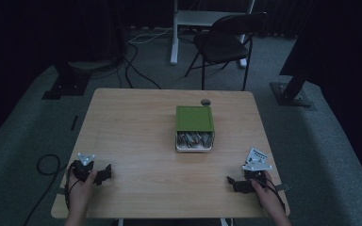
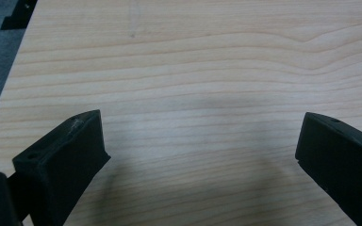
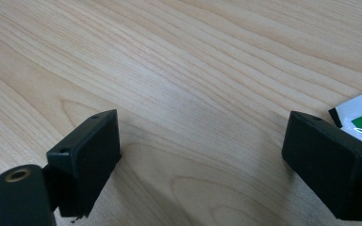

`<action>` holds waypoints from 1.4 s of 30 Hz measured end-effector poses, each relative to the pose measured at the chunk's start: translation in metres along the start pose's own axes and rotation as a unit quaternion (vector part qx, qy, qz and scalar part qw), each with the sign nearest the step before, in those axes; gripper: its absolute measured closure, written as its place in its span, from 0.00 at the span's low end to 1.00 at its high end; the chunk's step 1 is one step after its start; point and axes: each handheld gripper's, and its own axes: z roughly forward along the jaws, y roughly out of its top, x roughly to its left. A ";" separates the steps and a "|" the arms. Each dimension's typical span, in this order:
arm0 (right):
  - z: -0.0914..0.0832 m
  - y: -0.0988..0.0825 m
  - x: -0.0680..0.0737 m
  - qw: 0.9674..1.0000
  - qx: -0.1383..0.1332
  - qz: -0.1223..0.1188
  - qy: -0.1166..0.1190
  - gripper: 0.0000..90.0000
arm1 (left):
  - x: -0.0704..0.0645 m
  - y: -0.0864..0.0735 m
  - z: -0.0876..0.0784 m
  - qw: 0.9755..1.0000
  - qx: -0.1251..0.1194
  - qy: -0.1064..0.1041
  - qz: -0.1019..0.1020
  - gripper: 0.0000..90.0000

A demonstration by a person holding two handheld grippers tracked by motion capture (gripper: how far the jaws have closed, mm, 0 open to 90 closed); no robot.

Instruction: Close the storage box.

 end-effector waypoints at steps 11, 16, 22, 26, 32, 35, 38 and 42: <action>0.000 0.000 0.000 1.000 0.000 0.001 0.000 0.13 | 0.015 -0.007 0.000 1.000 0.018 0.010 -0.003 0.03; 0.000 0.000 0.000 1.000 0.000 0.000 0.000 0.13 | 0.019 -0.010 0.000 1.000 0.018 -0.001 -0.011 0.03; 0.000 0.000 0.000 1.000 0.000 0.001 0.000 0.13 | 0.021 -0.012 -0.001 1.000 0.016 -0.003 -0.017 0.03; 0.000 0.000 0.000 1.000 0.000 0.000 0.000 0.13 | 0.022 -0.013 -0.002 1.000 0.016 0.001 -0.022 0.03; 0.000 0.000 0.000 1.000 0.000 0.001 0.000 0.13 | 0.022 -0.013 -0.002 1.000 0.015 0.004 -0.025 0.03; 0.000 0.000 0.000 1.000 0.000 0.001 0.000 0.13 | 0.022 -0.013 -0.002 0.999 0.015 0.007 -0.027 0.03; 0.000 0.000 0.000 1.000 0.000 0.000 -0.001 0.13 | 0.022 -0.013 -0.002 0.999 0.017 0.007 -0.028 0.02; 0.000 0.000 0.000 1.000 0.000 0.000 -0.001 0.13 | 0.022 -0.013 -0.002 0.999 0.016 0.008 -0.029 0.02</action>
